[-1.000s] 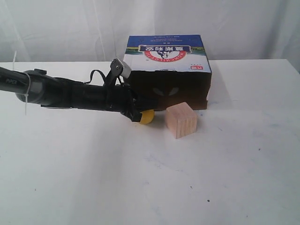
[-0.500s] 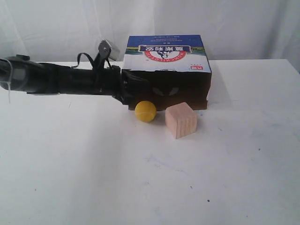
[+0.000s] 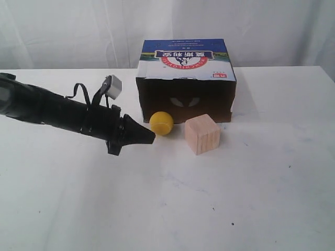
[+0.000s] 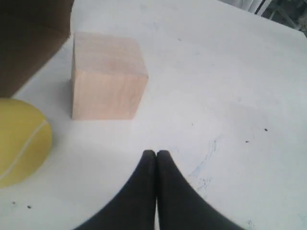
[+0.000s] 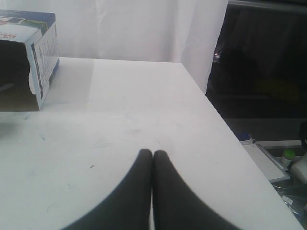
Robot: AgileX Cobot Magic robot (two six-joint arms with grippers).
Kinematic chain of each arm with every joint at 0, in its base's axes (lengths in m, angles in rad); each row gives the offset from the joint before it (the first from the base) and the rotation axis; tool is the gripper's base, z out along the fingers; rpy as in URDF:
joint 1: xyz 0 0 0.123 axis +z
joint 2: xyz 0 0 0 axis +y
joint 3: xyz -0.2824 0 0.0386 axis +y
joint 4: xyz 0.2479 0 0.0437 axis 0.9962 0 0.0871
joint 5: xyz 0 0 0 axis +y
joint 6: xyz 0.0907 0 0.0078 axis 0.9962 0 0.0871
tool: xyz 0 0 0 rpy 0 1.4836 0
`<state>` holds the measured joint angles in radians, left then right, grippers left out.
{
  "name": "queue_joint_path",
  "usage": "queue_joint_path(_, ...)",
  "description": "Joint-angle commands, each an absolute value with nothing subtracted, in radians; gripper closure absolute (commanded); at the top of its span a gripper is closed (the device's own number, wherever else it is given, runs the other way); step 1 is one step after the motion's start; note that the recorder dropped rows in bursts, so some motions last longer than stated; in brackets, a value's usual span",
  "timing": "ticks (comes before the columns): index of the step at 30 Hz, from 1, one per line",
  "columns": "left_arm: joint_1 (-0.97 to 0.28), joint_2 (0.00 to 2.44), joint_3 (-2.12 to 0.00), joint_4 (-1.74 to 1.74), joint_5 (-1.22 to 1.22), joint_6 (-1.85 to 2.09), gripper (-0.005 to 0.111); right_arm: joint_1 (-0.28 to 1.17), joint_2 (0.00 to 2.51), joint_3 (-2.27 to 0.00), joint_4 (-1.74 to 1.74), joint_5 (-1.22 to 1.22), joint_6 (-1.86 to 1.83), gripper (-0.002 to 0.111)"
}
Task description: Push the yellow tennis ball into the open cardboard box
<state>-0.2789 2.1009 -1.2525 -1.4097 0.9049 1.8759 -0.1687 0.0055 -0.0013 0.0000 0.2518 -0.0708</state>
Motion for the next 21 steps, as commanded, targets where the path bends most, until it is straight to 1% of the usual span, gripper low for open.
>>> queue_joint_path(1,-0.328,2.095,-1.214,-1.462,0.811,1.946,0.107,-0.178,0.0,0.0,0.0,0.238,-0.074,0.108)
queue_joint_path(6,-0.381,2.124,-1.22,-1.54,0.654,2.024,0.107,-0.178,0.0,0.0,0.0,0.238,-0.074,0.108)
queue_joint_path(9,-0.384,2.148,-1.228,-1.567,0.6,2.041,0.107,-0.178,0.0,0.0,0.0,0.238,-0.074,0.108)
queue_joint_path(13,-0.375,2.157,-1.228,-1.57,0.571,2.074,0.107,-0.178,0.0,0.0,0.0,0.238,-0.074,0.108)
queue_joint_path(21,-0.373,2.19,-1.273,-1.634,0.605,2.118,0.107,-0.178,0.0,0.0,0.0,0.238,-0.074,0.108)
